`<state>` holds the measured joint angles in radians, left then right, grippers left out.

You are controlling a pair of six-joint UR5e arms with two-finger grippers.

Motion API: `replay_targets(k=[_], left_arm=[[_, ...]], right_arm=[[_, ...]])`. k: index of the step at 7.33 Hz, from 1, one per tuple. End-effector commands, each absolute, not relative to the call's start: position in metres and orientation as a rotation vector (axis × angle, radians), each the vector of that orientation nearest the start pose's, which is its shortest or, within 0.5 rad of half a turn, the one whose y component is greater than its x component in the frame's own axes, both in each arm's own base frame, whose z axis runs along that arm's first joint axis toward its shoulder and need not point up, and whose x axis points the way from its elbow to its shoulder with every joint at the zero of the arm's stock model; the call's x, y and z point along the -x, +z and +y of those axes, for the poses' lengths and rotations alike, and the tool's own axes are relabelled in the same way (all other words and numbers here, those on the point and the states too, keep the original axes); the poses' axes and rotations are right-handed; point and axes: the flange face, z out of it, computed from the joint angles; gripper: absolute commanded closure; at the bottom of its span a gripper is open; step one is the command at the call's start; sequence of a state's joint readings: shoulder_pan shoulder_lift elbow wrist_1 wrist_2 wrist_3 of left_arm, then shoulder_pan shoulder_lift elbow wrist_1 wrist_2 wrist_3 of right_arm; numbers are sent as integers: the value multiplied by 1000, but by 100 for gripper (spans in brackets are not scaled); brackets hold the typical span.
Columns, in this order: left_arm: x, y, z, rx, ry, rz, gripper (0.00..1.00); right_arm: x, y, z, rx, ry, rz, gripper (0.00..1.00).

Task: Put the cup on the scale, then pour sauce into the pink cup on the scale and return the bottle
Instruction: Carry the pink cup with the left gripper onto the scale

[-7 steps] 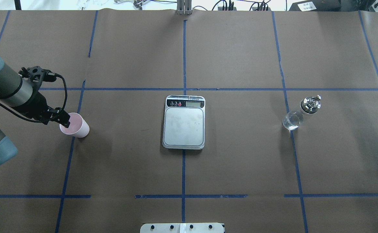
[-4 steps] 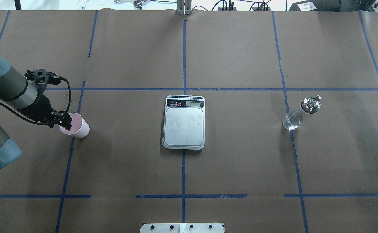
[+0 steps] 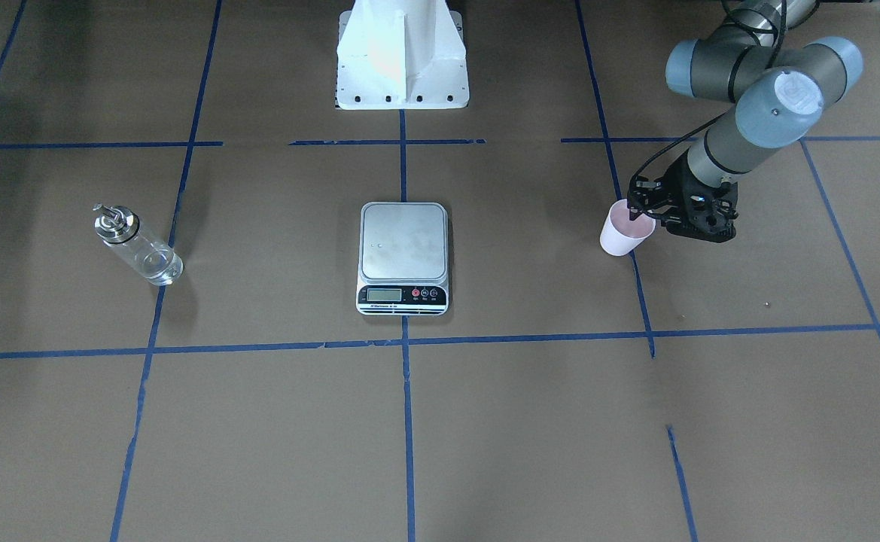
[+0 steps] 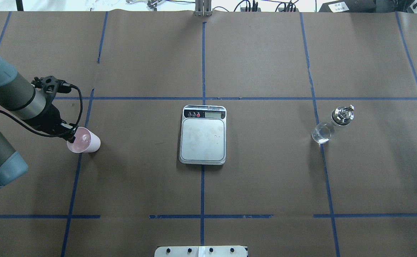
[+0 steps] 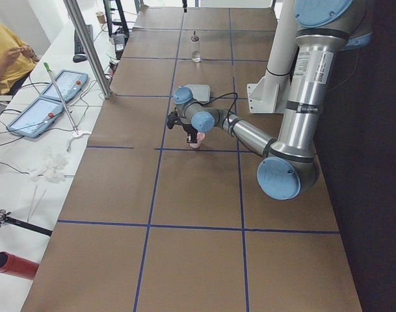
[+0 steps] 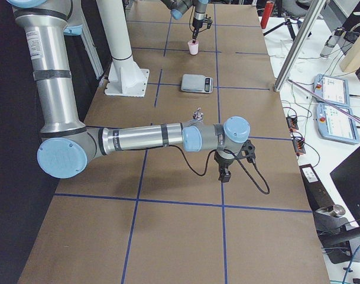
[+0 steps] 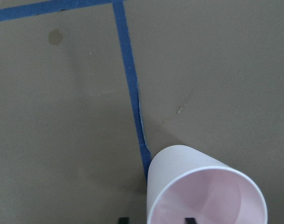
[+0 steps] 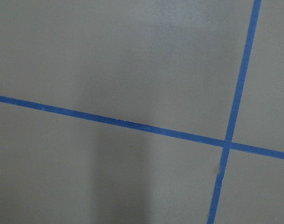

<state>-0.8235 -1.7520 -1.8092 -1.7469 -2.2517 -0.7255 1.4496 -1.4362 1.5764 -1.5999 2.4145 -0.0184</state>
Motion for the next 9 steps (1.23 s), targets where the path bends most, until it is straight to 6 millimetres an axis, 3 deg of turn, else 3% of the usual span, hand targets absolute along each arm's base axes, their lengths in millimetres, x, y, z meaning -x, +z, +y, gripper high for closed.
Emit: replay_targets(k=[1, 3, 4, 5, 6, 7, 9], left_arm=[[-307, 384, -476, -4, 176, 877, 100], [-320, 278, -490, 21, 100, 874, 100], [-347, 240, -483, 59, 31, 907, 100], [-384, 218, -467, 122, -6, 920, 100], [-411, 183, -473, 170, -84, 940, 100], [-454, 164, -461, 241, -117, 932, 100], [-507, 153, -472, 302, -191, 949, 100]], right_arm=[[8, 583, -554, -61, -177, -848, 0], [8, 580, -554, -67, -179, -850, 0], [8, 578, -555, -70, -181, -850, 0], [8, 579, -554, -68, -180, -850, 0], [8, 579, -554, -68, -180, -850, 0], [8, 578, -554, -71, -181, -850, 0], [8, 576, -554, -74, -181, -850, 0]])
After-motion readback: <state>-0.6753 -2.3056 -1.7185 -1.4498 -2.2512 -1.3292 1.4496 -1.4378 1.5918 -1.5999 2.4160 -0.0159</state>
